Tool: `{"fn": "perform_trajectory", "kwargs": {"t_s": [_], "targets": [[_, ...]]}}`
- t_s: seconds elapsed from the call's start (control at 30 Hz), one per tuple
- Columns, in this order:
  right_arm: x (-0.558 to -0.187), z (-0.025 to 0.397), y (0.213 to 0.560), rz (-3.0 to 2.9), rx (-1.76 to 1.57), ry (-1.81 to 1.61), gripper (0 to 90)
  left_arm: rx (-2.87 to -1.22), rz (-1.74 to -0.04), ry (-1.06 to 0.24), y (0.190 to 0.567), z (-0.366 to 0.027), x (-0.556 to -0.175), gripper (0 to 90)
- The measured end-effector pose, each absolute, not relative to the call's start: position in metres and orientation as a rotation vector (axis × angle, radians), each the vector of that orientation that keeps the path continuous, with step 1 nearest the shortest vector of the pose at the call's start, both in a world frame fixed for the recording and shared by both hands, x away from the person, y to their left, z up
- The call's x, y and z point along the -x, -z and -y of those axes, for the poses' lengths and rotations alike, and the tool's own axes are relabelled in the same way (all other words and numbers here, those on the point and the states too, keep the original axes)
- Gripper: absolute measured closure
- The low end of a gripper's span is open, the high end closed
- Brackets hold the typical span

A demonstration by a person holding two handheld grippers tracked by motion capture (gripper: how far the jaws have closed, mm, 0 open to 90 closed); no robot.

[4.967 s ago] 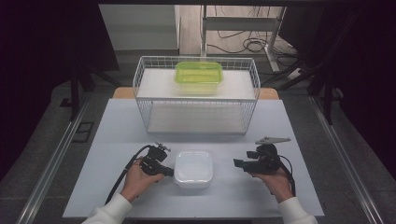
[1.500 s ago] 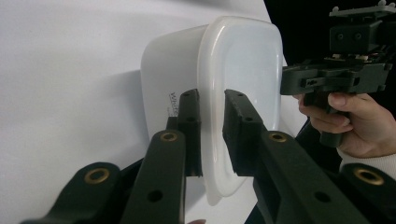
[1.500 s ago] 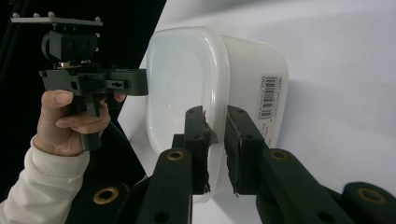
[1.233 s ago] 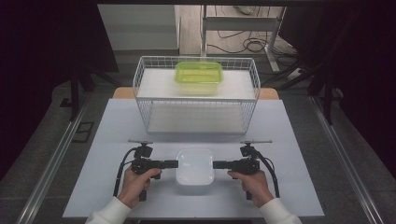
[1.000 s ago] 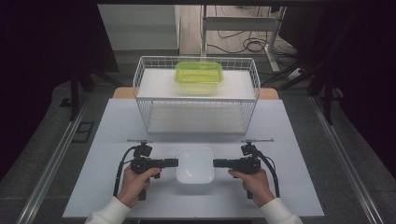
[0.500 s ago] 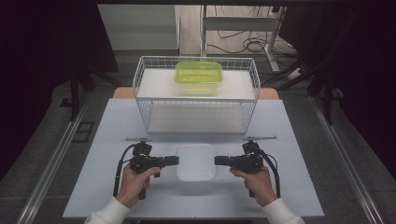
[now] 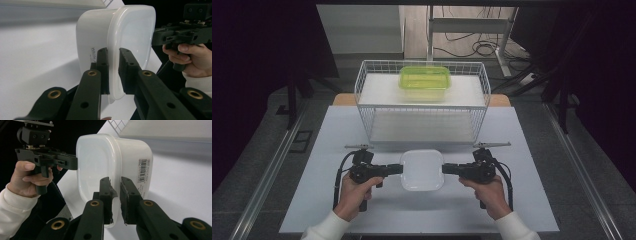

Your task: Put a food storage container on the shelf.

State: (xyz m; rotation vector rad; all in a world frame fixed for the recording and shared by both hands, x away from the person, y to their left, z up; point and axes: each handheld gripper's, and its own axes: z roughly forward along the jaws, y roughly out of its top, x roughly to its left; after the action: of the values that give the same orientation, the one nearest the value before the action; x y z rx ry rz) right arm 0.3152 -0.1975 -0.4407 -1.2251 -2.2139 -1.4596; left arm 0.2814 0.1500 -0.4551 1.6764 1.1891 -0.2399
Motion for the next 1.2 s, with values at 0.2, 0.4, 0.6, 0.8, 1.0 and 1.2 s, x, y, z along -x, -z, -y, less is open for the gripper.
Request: {"fn": "perform_trajectory", "kwargs": {"t_s": [0.2, 0.4, 0.6, 0.8, 1.0, 1.2], "targets": [[-0.316, 0.197, 0.431, 2.212, 1.212, 1.494, 79.9, -1.677, -1.171, 0.224, 0.444, -0.152, -0.284, 79.5], [-0.32, 0.198, 0.416, 2.226, 1.193, 1.535, 79.8, -1.675, -1.146, 0.197, 0.425, -0.152, -0.291, 79.5], [-0.325, 0.196, 0.397, 2.249, 1.175, 1.567, 79.8, -1.676, -1.128, 0.167, 0.408, -0.152, -0.297, 79.4], [-0.329, 0.197, 0.383, 2.263, 1.16, 1.589, 79.8, -1.662, -1.115, 0.156, 0.396, -0.152, -0.301, 79.3], [-0.334, 0.197, 0.368, 2.274, 1.146, 1.614, 79.9, -1.657, -1.104, 0.132, 0.383, -0.152, -0.306, 79.2], [-0.339, 0.195, 0.353, 2.29, 1.13, 1.637, 79.9, -1.65, -1.095, 0.115, 0.371, -0.153, -0.312, 79.0]]}}
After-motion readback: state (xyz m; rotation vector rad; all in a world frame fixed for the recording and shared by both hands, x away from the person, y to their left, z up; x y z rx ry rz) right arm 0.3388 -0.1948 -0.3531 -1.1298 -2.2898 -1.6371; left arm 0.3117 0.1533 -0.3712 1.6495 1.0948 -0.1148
